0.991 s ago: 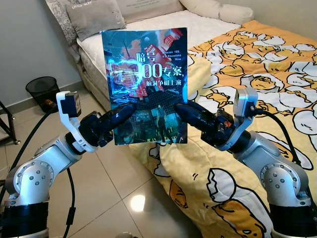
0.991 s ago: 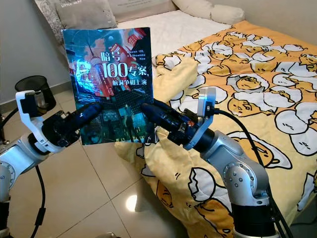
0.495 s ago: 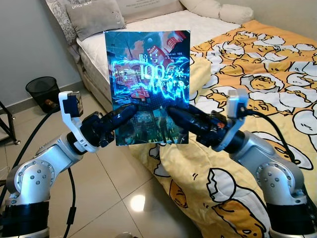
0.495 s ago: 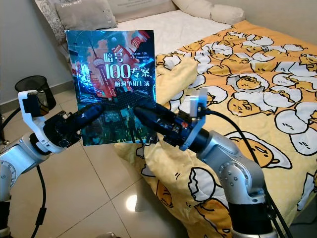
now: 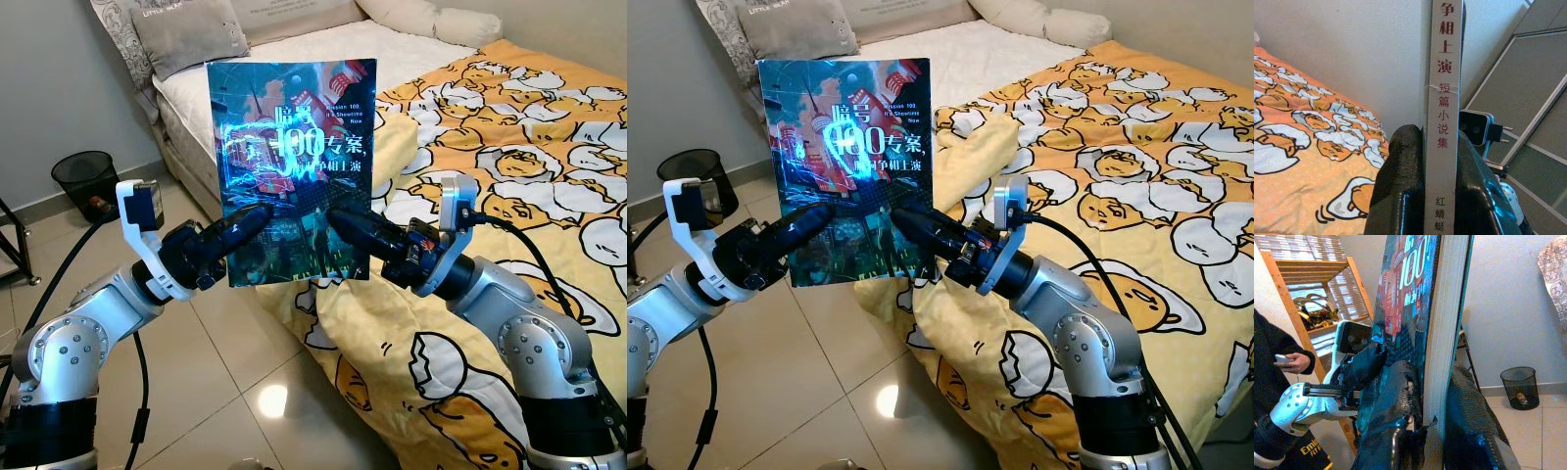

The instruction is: Clean up the room

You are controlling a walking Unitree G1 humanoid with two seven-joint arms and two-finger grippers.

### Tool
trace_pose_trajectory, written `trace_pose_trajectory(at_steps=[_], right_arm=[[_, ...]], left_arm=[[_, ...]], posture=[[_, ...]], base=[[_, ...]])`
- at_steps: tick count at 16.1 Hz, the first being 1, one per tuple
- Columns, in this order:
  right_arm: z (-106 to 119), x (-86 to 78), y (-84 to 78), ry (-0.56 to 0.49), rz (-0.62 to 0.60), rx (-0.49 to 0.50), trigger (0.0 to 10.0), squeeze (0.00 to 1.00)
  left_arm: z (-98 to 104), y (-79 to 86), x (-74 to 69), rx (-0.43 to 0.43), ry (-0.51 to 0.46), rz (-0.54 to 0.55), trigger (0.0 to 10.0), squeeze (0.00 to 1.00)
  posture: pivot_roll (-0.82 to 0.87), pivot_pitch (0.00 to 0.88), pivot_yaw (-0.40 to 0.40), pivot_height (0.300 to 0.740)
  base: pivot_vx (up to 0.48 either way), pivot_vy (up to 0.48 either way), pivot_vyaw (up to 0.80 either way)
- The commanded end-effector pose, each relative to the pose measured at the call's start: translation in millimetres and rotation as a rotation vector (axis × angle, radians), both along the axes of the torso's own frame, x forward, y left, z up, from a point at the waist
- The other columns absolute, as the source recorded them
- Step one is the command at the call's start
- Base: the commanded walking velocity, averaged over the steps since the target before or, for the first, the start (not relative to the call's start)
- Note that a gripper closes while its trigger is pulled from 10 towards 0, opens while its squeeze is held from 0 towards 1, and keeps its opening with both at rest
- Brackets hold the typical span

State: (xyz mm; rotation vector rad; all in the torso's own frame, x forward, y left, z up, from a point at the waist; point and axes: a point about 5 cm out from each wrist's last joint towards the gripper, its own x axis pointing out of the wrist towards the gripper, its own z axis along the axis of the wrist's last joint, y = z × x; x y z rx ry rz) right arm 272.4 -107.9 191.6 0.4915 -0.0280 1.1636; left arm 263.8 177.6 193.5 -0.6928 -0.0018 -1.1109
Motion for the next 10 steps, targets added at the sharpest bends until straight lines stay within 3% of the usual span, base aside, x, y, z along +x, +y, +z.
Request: trace_pose_trajectory(at_steps=[1,2,4,5,6,9,10], right_arm=[[3.1,4.0,1.5,-0.010,-0.010,-0.006,0.0,0.00],[3.9,3.3,1.3,-0.012,-0.008,-0.004,0.0,0.00],[4.3,2.3,-0.1,-0.012,-0.009,-0.001,0.0,0.00],[4.0,1.6,-0.8,-0.009,-0.009,0.002,0.0,0.00],[3.7,2.0,-1.0,-0.008,-0.011,0.002,0.0,0.00],[0.7,3.6,-0.6,-0.001,-0.028,-0.006,0.0,0.00],[-4.0,4.3,-2.8,0.011,-0.069,-0.020,0.0,0.00]], left_arm=[[8.0,-0.5,1.8,0.042,-0.021,0.014,5.2,0.00],[6.3,-1.6,5.3,0.043,0.018,0.014,10.0,0.00],[3.9,-3.0,11.9,0.069,0.051,0.053,10.0,0.00],[1.2,-1.5,17.8,0.116,0.041,0.135,10.0,0.00],[-0.2,-0.8,20.6,0.118,0.052,0.164,10.0,0.86],[-7.5,5.0,33.1,0.212,0.048,0.335,10.0,0.86],[-14.8,13.4,42.1,0.242,0.081,0.493,10.0,0.88]], posture=[[-0.01,0.000,0.082,0.740],[-0.01,0.000,0.082,0.740],[0.00,0.000,0.073,0.740],[0.00,0.000,0.073,0.740],[0.00,0.000,0.068,0.740],[-0.01,0.000,0.084,0.740],[-0.02,0.000,0.089,0.740]], base=[[0.000,0.000,0.00],[0.000,0.000,0.00],[0.000,0.000,0.00],[0.000,0.000,0.00],[0.000,0.000,0.00],[0.000,0.000,0.00],[0.000,0.000,0.00]])
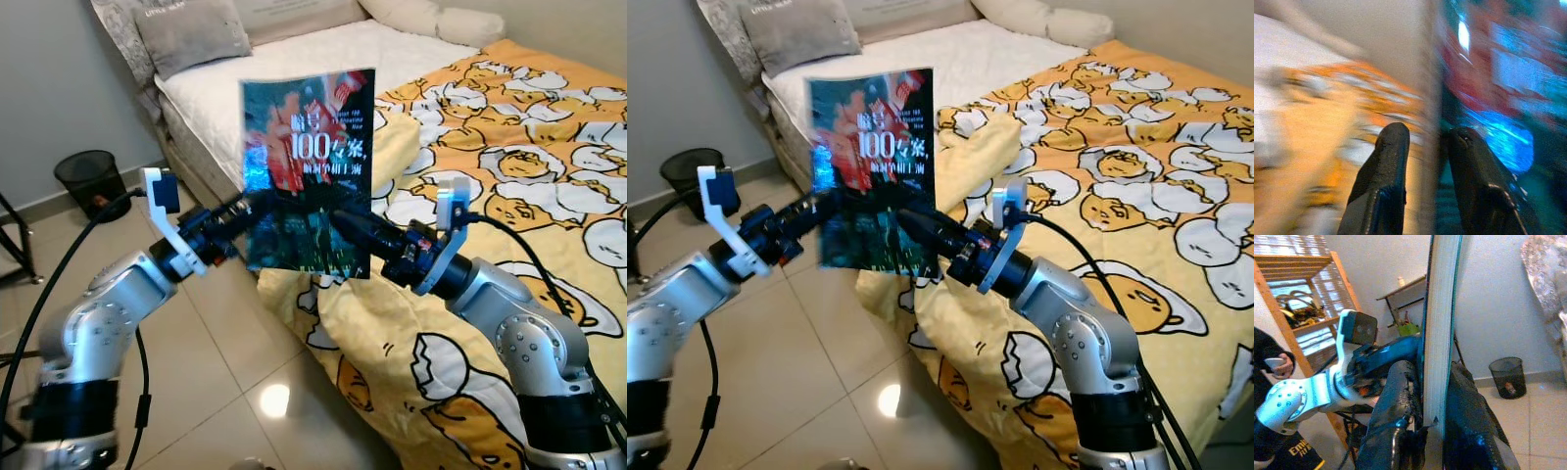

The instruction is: Clean up the room

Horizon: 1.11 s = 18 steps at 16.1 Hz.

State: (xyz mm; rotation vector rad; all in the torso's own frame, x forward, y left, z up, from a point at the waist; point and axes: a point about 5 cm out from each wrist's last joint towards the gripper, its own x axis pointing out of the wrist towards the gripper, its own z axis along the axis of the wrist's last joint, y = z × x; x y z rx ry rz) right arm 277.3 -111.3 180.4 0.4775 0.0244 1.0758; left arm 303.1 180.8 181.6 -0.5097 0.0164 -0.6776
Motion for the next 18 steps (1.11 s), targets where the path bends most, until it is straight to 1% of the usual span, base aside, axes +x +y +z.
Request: trace_pose_trajectory(at_steps=[1,2,4,5,6,7,8,9,10,11,12,13,14,15,16,17,18], right_arm=[[2.8,-1.2,-3.1,-0.026,-0.034,0.021,0.0,0.00],[-1.5,-2.3,-6.8,-0.015,-0.068,0.014,0.0,0.00],[-5.7,-4.8,-14.8,0.004,-0.125,0.026,0.0,0.00],[-10.1,-5.9,-25.9,0.022,-0.195,0.035,0.0,0.00],[-15.4,-5.8,-34.6,0.034,-0.261,0.024,0.0,0.00],[-23.6,-5.6,-46.5,0.052,-0.370,-0.003,0.0,0.00],[-26.6,-5.1,-50.2,0.058,-0.421,-0.017,0.0,0.00],[-28.9,-3.6,-52.7,0.061,-0.479,-0.031,0.0,0.00],[-34.2,1.6,-56.3,0.087,-0.637,-0.039,0.0,0.00],[-40.0,6.6,-57.3,0.089,-0.787,-0.088,0.0,0.00],[-46.9,8.0,-57.3,0.079,-0.882,-0.176,0.0,0.00],[-51.0,7.9,-57.4,0.089,-0.919,-0.204,0.0,0.00],[-65.7,6.5,-61.3,0.183,-1.031,-0.254,0.0,0.00],[-81.5,2.0,-65.7,0.271,-1.114,-0.346,0.0,0.00],[-86.6,-2.7,-66.0,0.277,-1.146,-0.378,3.4,0.00],[-90.1,-3.6,-59.0,0.274,-1.109,-0.397,4.2,0.00],[-86.0,2.3,-46.9,0.222,-1.026,-0.397,6.3,0.00]], left_arm=[[-8.7,19.6,9.5,0.048,0.052,0.217,10.0,0.86],[-10.6,26.5,12.9,0.028,0.064,0.288,10.0,0.87],[-10.0,35.7,15.2,0.046,0.053,0.379,10.0,0.89],[-8.4,47.2,16.0,0.048,0.040,0.464,10.0,1.00],[-8.4,53.9,14.9,0.063,0.034,0.509,10.0,1.00],[-11.4,60.6,12.2,0.114,0.033,0.562,10.0,1.00],[-14.5,60.6,9.9,0.176,0.032,0.569,10.0,1.00],[-18.6,57.6,7.3,0.253,0.028,0.557,10.0,1.00],[-32.3,42.7,-0.4,0.389,0.048,0.492,10.0,1.00],[-48.2,20.8,-9.6,0.476,0.072,0.388,10.0,1.00],[-56.6,6.9,-14.5,0.513,0.061,0.338,10.0,1.00],[-59.6,2.6,-15.7,0.535,0.058,0.331,10.0,1.00],[-65.8,-6.9,-19.1,0.569,0.060,0.295,10.0,1.00],[-70.0,-9.8,-21.6,0.627,0.056,0.285,10.0,1.00],[-70.0,-6.3,-22.3,0.636,0.059,0.335,10.0,1.00],[-70.7,-1.4,-24.2,0.640,0.072,0.379,10.0,0.87],[-72.4,-0.4,-25.8,0.658,0.072,0.378,10.0,0.64]], posture=[[-0.03,0.000,0.094,0.740],[-0.03,0.000,0.096,0.740],[-0.03,0.000,0.090,0.740],[-0.02,0.000,0.094,0.740],[-0.03,0.000,0.099,0.740],[-0.02,0.000,0.096,0.740],[-0.02,0.000,0.091,0.740],[-0.02,0.000,0.088,0.740],[-0.03,0.000,0.092,0.740],[-0.04,0.000,0.093,0.740],[-0.04,0.000,0.095,0.740],[-0.04,0.000,0.095,0.740],[-0.04,0.000,0.086,0.740],[-0.03,0.000,0.072,0.740],[-0.03,0.000,0.065,0.740],[-0.05,0.000,0.072,0.740],[-0.04,0.000,0.065,0.740]], base=[[0.000,0.000,0.00],[0.000,0.000,0.00],[0.000,0.000,0.00],[0.000,0.000,0.00],[0.000,0.000,0.00],[0.000,0.000,0.00],[0.000,0.000,0.00],[0.000,0.000,0.00],[0.000,0.000,0.00],[0.000,0.000,0.00],[0.000,0.000,0.00],[0.000,0.000,0.00],[0.000,0.000,0.00],[0.000,0.000,0.00],[0.000,0.000,0.00],[0.000,0.000,0.00],[0.000,0.000,0.00]])
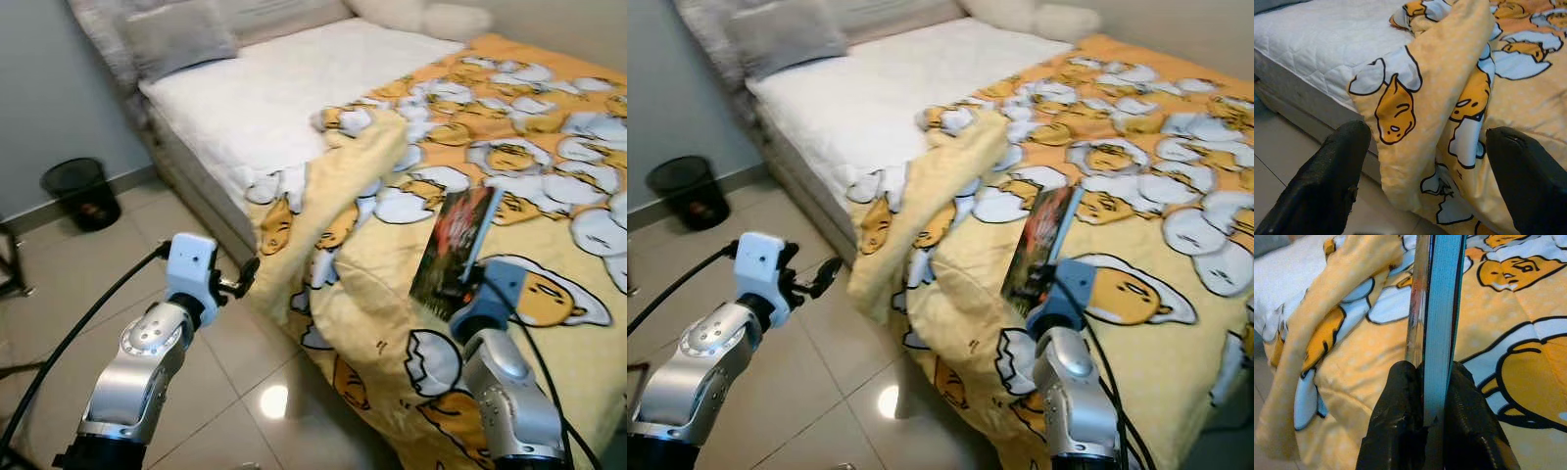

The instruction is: Clean up the room

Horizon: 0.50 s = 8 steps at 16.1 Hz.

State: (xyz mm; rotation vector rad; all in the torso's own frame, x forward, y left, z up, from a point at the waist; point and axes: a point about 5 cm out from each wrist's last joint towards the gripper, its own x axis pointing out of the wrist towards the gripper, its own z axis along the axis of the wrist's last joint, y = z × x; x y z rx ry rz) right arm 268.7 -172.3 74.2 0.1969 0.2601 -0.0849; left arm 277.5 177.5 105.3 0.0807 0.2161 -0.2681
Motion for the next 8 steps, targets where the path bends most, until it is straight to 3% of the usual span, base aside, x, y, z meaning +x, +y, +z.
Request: trace_pose_trajectory(at_steps=[1,2,3,4,6,8], right_arm=[[24.6,12.7,17.2,-0.132,0.092,0.024,8.8,0.00],[24.5,14.8,16.0,-0.123,0.060,0.002,10.0,0.00],[24.0,17.9,10.0,-0.114,-0.024,0.010,10.0,0.00],[26.5,20.1,7.4,-0.124,-0.052,0.005,10.0,0.00],[33.6,25.5,3.8,-0.154,-0.078,-0.075,10.0,0.00],[44.4,31.9,1.7,-0.193,-0.063,-0.170,10.0,0.00]], left_arm=[[3.3,2.8,-0.1,0.042,-0.022,0.017,10.0,0.46],[4.6,4.3,0.5,0.057,-0.039,0.046,10.0,0.17],[5.5,6.8,0.0,0.056,-0.054,0.084,10.0,0.00],[6.1,7.2,-0.5,0.040,-0.049,0.085,10.0,0.00],[9.0,7.2,2.4,0.027,-0.048,0.090,10.0,0.00],[15.0,6.6,8.1,0.070,-0.071,0.078,10.0,0.00]], posture=[[-0.03,0.000,0.061,0.740],[-0.03,0.000,0.058,0.740],[-0.01,0.000,0.039,0.740],[0.00,0.000,0.021,0.740],[0.03,0.000,-0.009,0.740],[0.03,0.000,-0.006,0.740]], base=[[0.000,0.000,0.00],[0.000,0.000,0.00],[0.000,0.000,0.00],[0.000,0.000,0.00],[0.000,0.000,-0.80],[0.000,0.000,-0.80]])
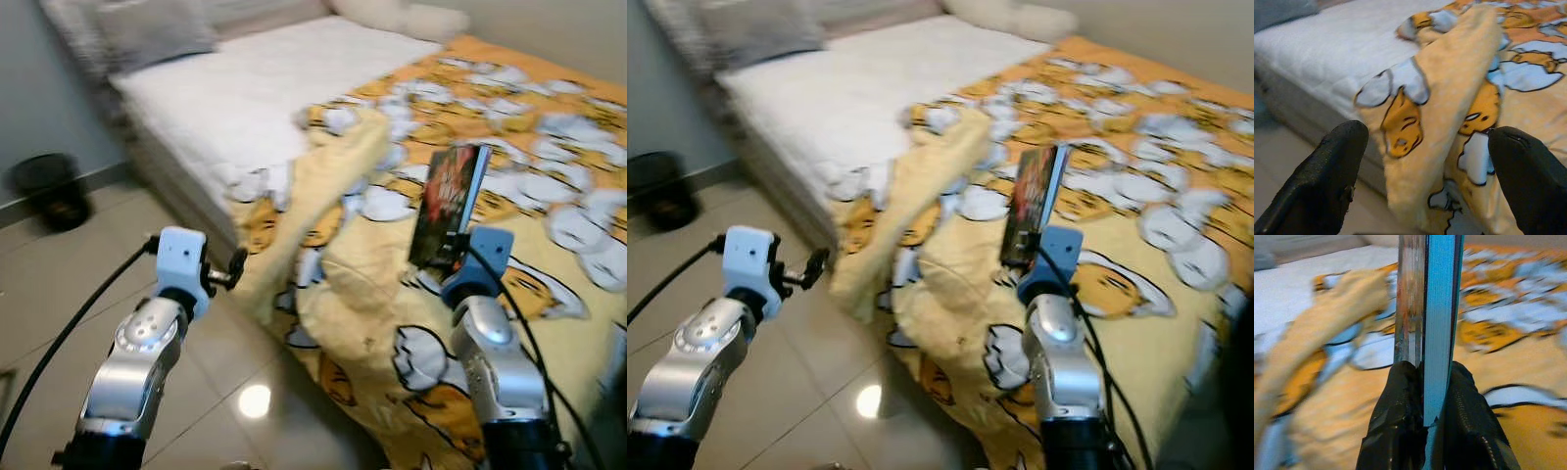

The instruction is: Clean up the room

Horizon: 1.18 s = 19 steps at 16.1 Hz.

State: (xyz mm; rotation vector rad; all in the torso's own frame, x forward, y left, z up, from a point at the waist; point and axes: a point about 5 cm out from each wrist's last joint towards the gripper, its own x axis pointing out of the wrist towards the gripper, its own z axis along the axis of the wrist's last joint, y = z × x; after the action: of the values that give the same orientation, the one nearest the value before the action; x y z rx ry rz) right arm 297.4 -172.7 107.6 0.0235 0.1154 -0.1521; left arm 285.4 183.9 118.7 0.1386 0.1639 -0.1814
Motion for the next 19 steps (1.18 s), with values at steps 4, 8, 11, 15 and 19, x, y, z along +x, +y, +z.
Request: trace_pose_trajectory(at_steps=[4,8,11,15,19], right_arm=[[7.1,8.2,5.1,-0.015,-0.031,0.079,10.0,0.00],[10.6,11.9,10.3,-0.027,-0.031,0.103,10.0,0.00],[11.3,11.9,11.9,-0.043,-0.007,0.092,10.0,0.00],[2.8,6.1,18.7,0.010,0.011,0.159,10.0,0.00],[8.3,5.5,11.2,-0.033,-0.049,-0.026,10.0,0.00]], left_arm=[[15.4,0.0,10.7,0.059,-0.058,-0.010,10.0,0.00],[14.3,-4.7,13.0,0.045,-0.057,-0.024,10.0,0.00],[15.7,-0.9,13.8,0.017,-0.061,0.003,10.0,0.00],[13.8,-0.9,8.7,0.009,-0.050,0.004,10.0,0.00],[12.7,0.4,7.6,0.005,-0.042,0.017,10.0,0.00]], posture=[[0.04,0.000,-0.008,0.740],[0.03,0.000,-0.002,0.740],[0.02,0.000,0.008,0.740],[0.04,0.000,0.001,0.740],[0.04,0.000,0.004,0.740]], base=[[0.000,0.000,-0.80],[0.000,0.000,-0.80],[0.000,0.000,-0.80],[0.000,0.000,-0.80],[0.000,0.000,-0.80]])
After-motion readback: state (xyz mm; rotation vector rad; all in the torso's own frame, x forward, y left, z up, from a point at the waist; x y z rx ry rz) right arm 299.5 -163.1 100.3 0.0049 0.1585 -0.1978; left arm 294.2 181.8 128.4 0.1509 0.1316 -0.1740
